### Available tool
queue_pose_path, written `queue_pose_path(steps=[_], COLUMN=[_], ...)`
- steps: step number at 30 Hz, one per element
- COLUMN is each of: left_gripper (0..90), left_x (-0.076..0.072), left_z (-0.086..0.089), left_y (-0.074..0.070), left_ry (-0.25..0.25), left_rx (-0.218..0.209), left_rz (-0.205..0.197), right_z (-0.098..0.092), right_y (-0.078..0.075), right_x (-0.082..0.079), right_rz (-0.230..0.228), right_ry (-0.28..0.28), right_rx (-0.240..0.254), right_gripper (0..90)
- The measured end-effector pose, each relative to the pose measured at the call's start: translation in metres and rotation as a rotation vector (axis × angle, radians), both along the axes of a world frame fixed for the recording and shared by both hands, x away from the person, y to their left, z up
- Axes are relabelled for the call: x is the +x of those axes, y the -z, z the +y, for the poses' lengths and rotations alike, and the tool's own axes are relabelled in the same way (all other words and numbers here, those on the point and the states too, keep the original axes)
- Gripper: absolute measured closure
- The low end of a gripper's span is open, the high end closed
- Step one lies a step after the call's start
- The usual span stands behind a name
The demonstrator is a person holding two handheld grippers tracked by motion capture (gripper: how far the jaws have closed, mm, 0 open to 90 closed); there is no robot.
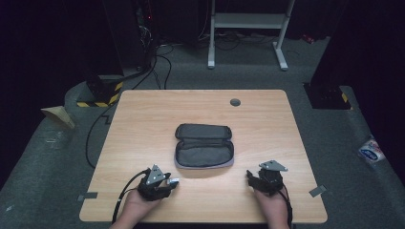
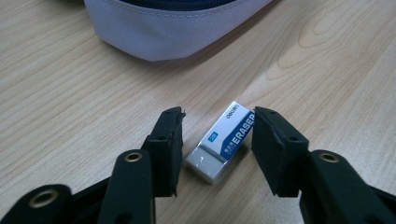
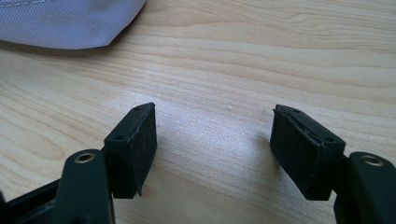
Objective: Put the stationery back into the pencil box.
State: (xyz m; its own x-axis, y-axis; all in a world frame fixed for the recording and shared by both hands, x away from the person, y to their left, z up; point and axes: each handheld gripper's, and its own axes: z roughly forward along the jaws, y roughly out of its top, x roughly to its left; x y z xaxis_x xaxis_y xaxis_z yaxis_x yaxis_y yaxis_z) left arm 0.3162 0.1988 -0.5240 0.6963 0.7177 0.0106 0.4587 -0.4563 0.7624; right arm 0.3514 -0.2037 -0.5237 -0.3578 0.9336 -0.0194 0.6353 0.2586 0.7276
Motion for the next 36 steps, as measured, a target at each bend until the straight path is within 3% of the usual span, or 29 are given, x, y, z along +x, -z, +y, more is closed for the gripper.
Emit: queue_pose_path(steps=[7, 11, 22, 29, 36], left_gripper=[63.3, 66.1, 62.9, 71.9, 72.4], left_x=[0.0007, 0.0001, -0.0014, -0.0012, -0.0012], left_z=[-0.0008, -0.0014, -0.0036, -0.0016, -0.0010], left_y=[0.0014, 0.0023, 0.0028, 0.0031, 0.0029], left_ry=[0.020, 0.029, 0.040, 0.037, 0.044], left_rx=[0.000, -0.020, -0.008, -0.014, -0.013], left_rz=[0.001, 0.007, -0.005, -0.007, -0.006], right_z=[0.0000, 0.0000, 0.0000, 0.0001, -0.0001], right_y=[0.0000, 0.0000, 0.0001, 0.0000, -0.0001], right_x=[0.0000, 0.0000, -0.0001, -0.0002, -0.0001], right_rz=[0.000, 0.000, -0.001, 0.000, 0.000], right_ry=[0.000, 0.000, 0.000, 0.000, -0.005], right_rx=[0.000, 0.000, -0.001, 0.000, -0.003], right_gripper=[31.3, 31.3, 31.3, 31.3, 31.3])
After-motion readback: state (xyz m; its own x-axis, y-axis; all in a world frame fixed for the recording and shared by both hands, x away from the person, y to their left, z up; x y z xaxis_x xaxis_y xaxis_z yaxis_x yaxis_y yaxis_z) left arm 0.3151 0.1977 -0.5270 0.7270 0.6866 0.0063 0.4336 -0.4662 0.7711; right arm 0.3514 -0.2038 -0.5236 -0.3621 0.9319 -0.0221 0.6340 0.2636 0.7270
